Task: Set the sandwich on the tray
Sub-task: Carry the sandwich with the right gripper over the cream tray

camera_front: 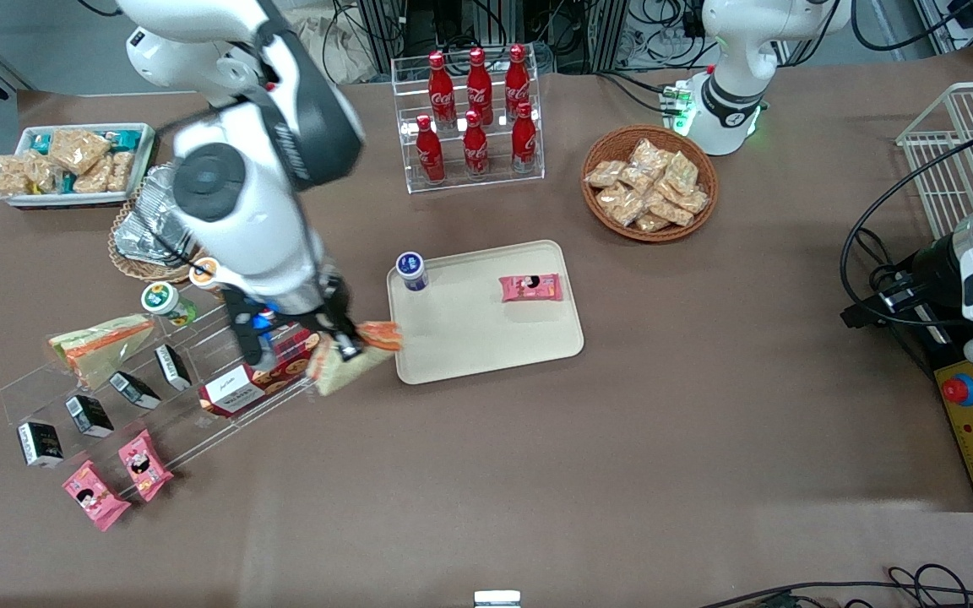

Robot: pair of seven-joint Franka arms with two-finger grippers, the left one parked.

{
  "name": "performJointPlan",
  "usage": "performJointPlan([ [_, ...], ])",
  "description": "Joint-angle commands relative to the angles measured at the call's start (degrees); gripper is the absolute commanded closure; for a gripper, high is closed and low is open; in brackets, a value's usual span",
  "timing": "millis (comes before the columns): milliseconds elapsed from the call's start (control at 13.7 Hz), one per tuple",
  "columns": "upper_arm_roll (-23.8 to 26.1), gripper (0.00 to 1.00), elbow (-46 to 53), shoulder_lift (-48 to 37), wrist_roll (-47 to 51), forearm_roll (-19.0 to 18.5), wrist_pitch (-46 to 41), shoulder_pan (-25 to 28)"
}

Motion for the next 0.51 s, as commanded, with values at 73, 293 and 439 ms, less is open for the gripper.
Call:
performJointPlan([
  [73,-0.7,1.0,-0.2,4.8,7.6,1.5,7.1,5.0],
  [293,-0.7,1.0,-1.1,9.9,12.6,1.1,11.5,8.9],
  [439,-0.7,1.0,-2.4,12.8,14.0,1.0,12.7,11.2],
])
